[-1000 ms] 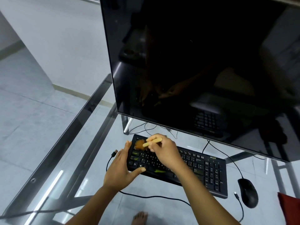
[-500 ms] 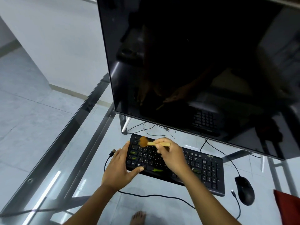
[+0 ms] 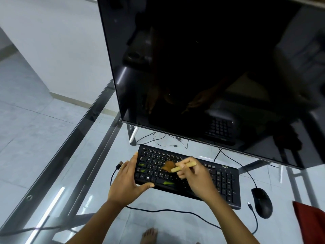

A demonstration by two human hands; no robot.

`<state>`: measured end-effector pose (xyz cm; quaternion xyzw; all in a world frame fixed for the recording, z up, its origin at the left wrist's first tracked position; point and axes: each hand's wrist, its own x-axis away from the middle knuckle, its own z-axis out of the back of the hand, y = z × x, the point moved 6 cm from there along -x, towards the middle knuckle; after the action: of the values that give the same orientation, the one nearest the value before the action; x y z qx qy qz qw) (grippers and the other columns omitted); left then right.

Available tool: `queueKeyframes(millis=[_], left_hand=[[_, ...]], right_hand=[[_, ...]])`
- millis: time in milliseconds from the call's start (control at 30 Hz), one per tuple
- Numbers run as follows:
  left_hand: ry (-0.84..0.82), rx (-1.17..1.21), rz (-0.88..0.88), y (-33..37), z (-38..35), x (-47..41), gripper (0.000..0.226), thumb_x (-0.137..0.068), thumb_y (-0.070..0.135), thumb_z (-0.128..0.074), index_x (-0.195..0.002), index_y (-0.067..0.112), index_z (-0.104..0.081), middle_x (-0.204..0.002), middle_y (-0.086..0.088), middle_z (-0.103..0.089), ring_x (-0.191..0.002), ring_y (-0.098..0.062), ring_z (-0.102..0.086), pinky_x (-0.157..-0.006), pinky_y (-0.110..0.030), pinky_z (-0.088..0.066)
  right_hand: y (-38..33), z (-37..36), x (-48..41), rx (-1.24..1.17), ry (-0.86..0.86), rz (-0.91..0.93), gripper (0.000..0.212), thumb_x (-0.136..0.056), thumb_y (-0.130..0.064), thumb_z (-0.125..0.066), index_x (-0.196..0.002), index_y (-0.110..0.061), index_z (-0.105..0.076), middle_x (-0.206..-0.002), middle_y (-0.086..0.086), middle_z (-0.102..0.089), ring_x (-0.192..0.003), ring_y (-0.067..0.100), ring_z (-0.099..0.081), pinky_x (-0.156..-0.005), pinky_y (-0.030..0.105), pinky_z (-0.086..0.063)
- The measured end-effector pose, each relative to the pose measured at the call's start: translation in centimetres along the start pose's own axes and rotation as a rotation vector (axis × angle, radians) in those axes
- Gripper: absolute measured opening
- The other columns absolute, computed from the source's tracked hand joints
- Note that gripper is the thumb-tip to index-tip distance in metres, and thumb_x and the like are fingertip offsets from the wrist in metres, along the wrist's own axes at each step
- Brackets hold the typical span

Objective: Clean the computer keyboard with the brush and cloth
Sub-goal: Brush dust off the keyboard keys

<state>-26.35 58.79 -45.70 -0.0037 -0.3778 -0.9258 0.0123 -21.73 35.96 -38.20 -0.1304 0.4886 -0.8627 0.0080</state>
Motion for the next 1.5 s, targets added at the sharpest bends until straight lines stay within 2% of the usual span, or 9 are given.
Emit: queueKeyframes(millis=[133, 233, 400, 533, 667, 800, 933, 1067, 1500], left_hand=[[-0.009, -0.026, 0.012, -0.1, -0.3, 0.0, 0.118, -0.066, 0.082, -0.061, -0.153, 0.029, -0.003, -0.151, 0.009, -0.034, -0.137, -0.017, -0.034, -0.11, -0.041, -0.038], [-0.016, -0.046, 0.025, -0.3, -0.3, 0.1, 0.118, -0.065, 0.083, -0.06, -0.153, 0.029, -0.002, -0.151, 0.007, -0.034, -0.138, -0.018, -0.033, -0.111, -0.041, -0.037], [-0.036, -0.053, 0.044, -0.6, -0.6, -0.1, 0.124, -0.062, 0.087, -0.058, -0.153, 0.029, 0.001, -0.155, 0.008, -0.028, -0.141, -0.02, -0.028, -0.113, -0.044, -0.035], [-0.042, -0.099, 0.014, -0.6, -0.8, -0.1, 0.131, -0.057, 0.088, -0.061, -0.154, 0.024, 0.001, -0.157, 0.004, -0.025, -0.143, -0.019, -0.026, -0.118, -0.036, -0.022], [-0.04, -0.137, -0.013, -0.6, -1.2, -0.1, 0.133, -0.059, 0.089, -0.058, -0.154, 0.021, 0.003, -0.159, 0.002, -0.022, -0.145, -0.019, -0.023, -0.12, -0.038, -0.017], [-0.027, -0.125, -0.026, -0.7, -0.9, 0.0, 0.13, -0.061, 0.087, -0.059, -0.154, 0.02, 0.002, -0.157, 0.001, -0.026, -0.144, -0.019, -0.026, -0.119, -0.038, -0.019], [-0.033, -0.081, -0.02, -0.5, -1.1, 0.0, 0.128, -0.061, 0.085, -0.06, -0.154, 0.021, 0.0, -0.157, 0.001, -0.027, -0.142, -0.021, -0.029, -0.114, -0.043, -0.033], [-0.026, -0.038, -0.011, -0.3, -0.7, 0.2, 0.127, -0.061, 0.074, -0.07, -0.154, 0.022, -0.001, -0.155, 0.002, -0.03, -0.139, -0.012, -0.032, -0.108, -0.03, -0.039], [-0.02, -0.079, -0.037, -0.4, -0.8, 0.1, 0.125, -0.065, 0.084, -0.061, -0.154, 0.021, 0.0, -0.159, 0.003, -0.02, -0.144, -0.016, -0.024, -0.114, -0.039, -0.033]], right_hand=[[-1.0, 1.6, -0.5, -0.045, 0.239, 0.037, 0.009, -0.097, -0.016, -0.055, -0.092, -0.021, -0.061, -0.081, -0.004, -0.073, -0.072, 0.008, -0.069, -0.067, 0.021, -0.055], [-1.6, -2.0, -0.3, -0.156, -0.08, -0.085, 0.01, -0.097, -0.012, -0.053, -0.093, -0.013, -0.063, -0.083, 0.006, -0.074, -0.074, 0.017, -0.071, -0.073, 0.03, -0.059], [-2.0, -0.8, -0.5, -0.003, 0.163, 0.039, 0.015, -0.095, -0.014, -0.056, -0.085, -0.025, -0.061, -0.076, -0.004, -0.072, -0.071, 0.008, -0.068, -0.066, 0.024, -0.056], [-2.9, -3.1, 0.2, 0.04, -0.166, 0.046, 0.009, -0.094, -0.017, -0.059, -0.089, -0.019, -0.065, -0.078, 0.0, -0.073, -0.071, 0.007, -0.067, -0.066, 0.021, -0.056], [-3.2, -1.5, 0.6, 0.049, 0.151, 0.141, 0.01, -0.094, -0.017, -0.059, -0.088, -0.024, -0.064, -0.08, -0.006, -0.071, -0.071, 0.004, -0.065, -0.066, 0.017, -0.052], [-3.2, -4.7, 1.5, -0.008, -0.125, 0.055, 0.008, -0.094, -0.017, -0.06, -0.089, -0.02, -0.066, -0.078, -0.004, -0.073, -0.071, 0.009, -0.068, -0.071, 0.028, -0.058], [-3.4, -3.3, 1.8, -0.05, 0.146, 0.122, 0.013, -0.094, -0.017, -0.059, -0.086, -0.027, -0.063, -0.079, -0.013, -0.071, -0.073, 0.005, -0.067, -0.068, 0.024, -0.055], [-3.9, -6.5, 2.1, -0.1, -0.088, 0.055, 0.01, -0.093, -0.016, -0.06, -0.089, -0.022, -0.067, -0.077, -0.01, -0.073, -0.074, 0.007, -0.068, -0.072, 0.027, -0.058], [-0.9, -2.2, 0.6, -0.14, 0.021, -0.071, 0.01, -0.095, -0.016, -0.058, -0.087, -0.017, -0.064, -0.074, 0.002, -0.071, -0.068, 0.011, -0.069, -0.064, 0.023, -0.057]])
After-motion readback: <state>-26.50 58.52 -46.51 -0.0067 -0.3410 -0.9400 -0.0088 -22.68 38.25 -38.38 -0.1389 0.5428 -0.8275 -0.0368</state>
